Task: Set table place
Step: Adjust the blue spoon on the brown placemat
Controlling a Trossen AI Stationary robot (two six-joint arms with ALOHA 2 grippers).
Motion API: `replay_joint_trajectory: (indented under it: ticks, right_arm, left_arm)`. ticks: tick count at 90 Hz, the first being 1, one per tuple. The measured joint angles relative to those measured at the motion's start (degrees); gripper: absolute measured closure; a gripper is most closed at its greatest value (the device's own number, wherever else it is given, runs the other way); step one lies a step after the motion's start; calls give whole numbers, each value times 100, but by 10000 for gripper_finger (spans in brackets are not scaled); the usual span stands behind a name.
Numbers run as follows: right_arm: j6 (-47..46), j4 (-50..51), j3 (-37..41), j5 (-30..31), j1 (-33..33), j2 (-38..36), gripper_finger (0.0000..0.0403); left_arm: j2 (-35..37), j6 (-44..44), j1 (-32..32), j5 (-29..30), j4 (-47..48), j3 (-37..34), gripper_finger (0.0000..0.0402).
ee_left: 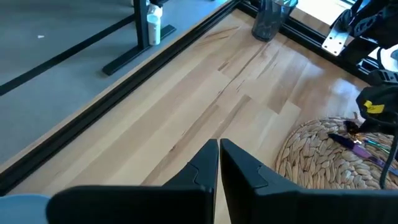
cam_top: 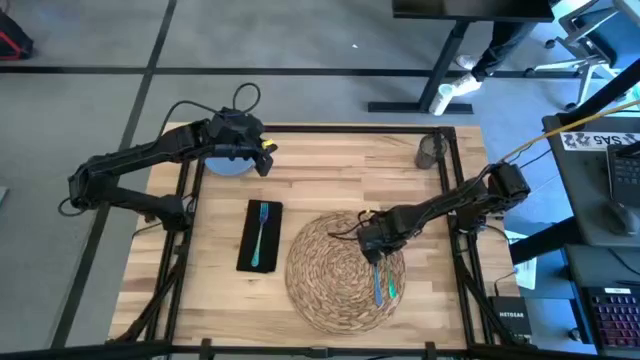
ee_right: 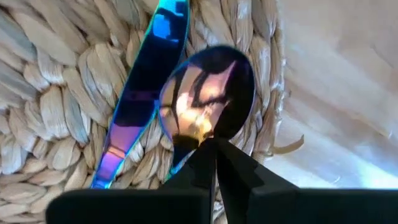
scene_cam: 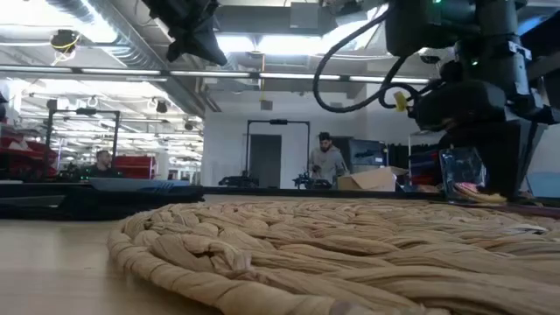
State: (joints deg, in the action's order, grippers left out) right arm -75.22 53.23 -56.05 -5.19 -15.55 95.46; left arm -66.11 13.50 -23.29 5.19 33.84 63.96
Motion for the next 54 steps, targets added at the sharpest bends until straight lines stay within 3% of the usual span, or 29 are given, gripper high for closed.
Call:
replay_joint_trajectory:
  ticks: [54]
  right_arm:
    - [-113, -263, -48, 121, 20, -48, 403]
  left_arm:
    - [0, 17, 2, 0, -2, 0, 402]
